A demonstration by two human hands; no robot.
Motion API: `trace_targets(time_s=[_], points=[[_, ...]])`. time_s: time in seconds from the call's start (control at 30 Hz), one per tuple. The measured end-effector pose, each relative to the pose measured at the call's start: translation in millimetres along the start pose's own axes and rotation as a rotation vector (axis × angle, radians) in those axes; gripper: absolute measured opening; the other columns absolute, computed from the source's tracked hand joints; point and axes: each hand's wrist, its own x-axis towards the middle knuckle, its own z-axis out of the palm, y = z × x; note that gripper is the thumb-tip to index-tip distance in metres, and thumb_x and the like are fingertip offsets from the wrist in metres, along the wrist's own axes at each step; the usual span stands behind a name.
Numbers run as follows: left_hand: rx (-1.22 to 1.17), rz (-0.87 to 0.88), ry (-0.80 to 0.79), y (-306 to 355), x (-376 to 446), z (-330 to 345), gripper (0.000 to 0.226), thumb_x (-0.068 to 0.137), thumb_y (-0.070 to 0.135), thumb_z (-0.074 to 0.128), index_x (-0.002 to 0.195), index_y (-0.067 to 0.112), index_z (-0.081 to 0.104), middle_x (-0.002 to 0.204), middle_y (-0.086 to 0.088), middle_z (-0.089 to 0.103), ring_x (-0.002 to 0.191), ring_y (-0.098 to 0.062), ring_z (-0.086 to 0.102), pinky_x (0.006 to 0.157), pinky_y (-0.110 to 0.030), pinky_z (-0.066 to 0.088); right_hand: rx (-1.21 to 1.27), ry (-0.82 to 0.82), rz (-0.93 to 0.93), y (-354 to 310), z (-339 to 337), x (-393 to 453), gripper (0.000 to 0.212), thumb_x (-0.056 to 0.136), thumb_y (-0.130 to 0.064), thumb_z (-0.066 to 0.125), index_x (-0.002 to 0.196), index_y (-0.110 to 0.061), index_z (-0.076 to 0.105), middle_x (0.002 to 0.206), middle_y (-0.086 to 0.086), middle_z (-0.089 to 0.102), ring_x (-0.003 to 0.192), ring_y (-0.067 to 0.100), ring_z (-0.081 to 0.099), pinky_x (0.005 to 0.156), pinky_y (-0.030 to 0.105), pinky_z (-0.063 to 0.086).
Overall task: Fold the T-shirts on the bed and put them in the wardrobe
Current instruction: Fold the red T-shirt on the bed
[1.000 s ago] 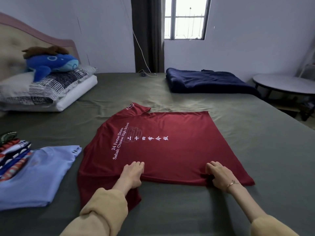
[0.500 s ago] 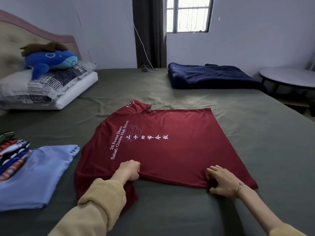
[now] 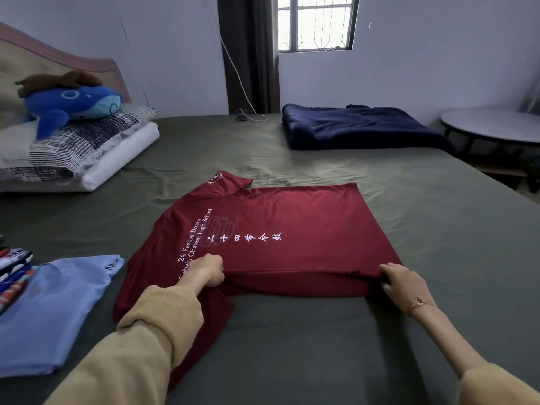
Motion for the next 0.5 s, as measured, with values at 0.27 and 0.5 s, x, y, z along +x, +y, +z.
trace_targets(time_s=[0.27,0.5], points=[[-0.336,-0.167,0.199,11,63,-13,0.035,0.088,0.014,0.044,0.118,0.016,0.063,0.126,-0.011,0.059,0.119,-0.031,0.054,0.096,-0.036,0.041,0.593,0.160,0.419,11,15,69,0.021,0.088,-0.001,0.049,0.105,-0.001,0.061,0.104,0.024,0.065,0.099,0.039,0.059,0.077,0.038,0.043],[-0.585,-0.263,0.119,13,120,-12,0.037,0.079,0.025,0.046,0.104,0.008,0.067,0.114,-0.016,0.065,0.108,-0.034,0.057,0.096,-0.038,0.044,0.755,0.320,0.527,14,26,121,0.023,0.086,-0.007,0.063,0.102,0.009,0.063,0.102,0.027,0.066,0.100,0.038,0.060,0.078,0.035,0.037]])
